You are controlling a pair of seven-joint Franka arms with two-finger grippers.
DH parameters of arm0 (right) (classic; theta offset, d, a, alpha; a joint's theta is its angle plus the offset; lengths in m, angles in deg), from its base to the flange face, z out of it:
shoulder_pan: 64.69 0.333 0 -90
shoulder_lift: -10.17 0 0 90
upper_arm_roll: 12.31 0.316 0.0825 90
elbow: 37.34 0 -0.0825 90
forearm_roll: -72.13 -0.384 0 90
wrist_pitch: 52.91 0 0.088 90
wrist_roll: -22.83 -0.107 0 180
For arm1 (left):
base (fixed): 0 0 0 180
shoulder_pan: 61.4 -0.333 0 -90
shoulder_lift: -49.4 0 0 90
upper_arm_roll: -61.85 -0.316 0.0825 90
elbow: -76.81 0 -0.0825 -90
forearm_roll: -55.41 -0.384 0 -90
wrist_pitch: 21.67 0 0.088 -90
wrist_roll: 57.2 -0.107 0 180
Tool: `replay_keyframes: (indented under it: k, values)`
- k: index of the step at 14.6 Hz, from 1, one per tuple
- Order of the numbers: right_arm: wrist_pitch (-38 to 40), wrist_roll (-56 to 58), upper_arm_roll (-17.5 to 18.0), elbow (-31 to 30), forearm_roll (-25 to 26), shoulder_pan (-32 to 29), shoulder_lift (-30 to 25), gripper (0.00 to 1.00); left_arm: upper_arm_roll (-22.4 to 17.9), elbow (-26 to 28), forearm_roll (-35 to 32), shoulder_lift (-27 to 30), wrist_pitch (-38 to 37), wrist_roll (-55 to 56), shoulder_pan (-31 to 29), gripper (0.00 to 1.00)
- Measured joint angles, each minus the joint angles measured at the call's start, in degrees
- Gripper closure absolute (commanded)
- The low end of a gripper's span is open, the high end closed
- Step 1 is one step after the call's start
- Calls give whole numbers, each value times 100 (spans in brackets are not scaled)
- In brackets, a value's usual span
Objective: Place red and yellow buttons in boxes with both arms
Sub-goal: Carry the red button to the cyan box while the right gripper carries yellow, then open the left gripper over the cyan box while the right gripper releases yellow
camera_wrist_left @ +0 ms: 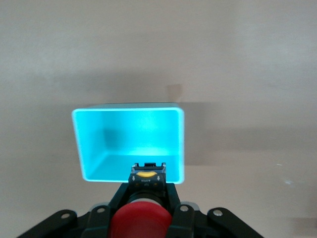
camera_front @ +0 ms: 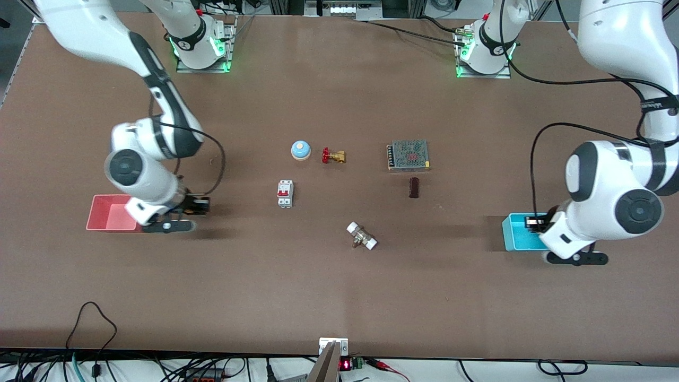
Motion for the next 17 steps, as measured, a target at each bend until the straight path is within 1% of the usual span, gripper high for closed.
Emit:
replay_keyframes:
  k: [1, 3, 5, 6, 8, 10, 12, 13, 14, 15, 16, 17]
  values:
    - [418, 450, -24, 135, -43, -209, -255, 89, 4, 96, 0, -55, 143, -17, -87, 87]
    - [881, 1337, -153, 359, -271, -575, -593, 88, 16, 399, 1, -141, 597, -18, -146, 87]
    - [967, 2052, -495, 448, -609, -758, -650, 88, 38, 773, 1, -193, 1214, -18, -143, 87]
    - [951, 2287, -632, 444, -716, -819, -592, 88, 50, 948, 1, -209, 1525, -18, -141, 87]
    - [695, 2530, -800, 432, -744, -914, -334, 88, 63, 1258, 1, -216, 1984, -25, -140, 86]
    - [283, 2659, -877, 427, -744, -988, 6, 88, 64, 1463, 1, -225, 2269, -36, -140, 85]
    - [-74, 2674, -889, 427, -744, -1035, 312, 87, 64, 1599, 1, -253, 2427, -39, -142, 80]
    - [-219, 2675, -889, 427, -744, -1040, 426, 87, 64, 1652, 1, -269, 2510, -39, -143, 68]
    - [-337, 2675, -889, 426, -744, -1039, 518, 87, 64, 1702, 1, -280, 2574, -39, -143, 42]
    - [-425, 2675, -889, 425, -744, -1040, 592, 85, 64, 1733, 1, -287, 2610, -41, -143, 0]
    - [-480, 2675, -889, 424, -744, -1040, 664, 82, 64, 1739, 1, -288, 2624, -49, -143, 0]
    - [-518, 2676, -889, 423, -744, -1040, 726, 82, 64, 1734, 1, -282, 2631, -72, -143, 0]
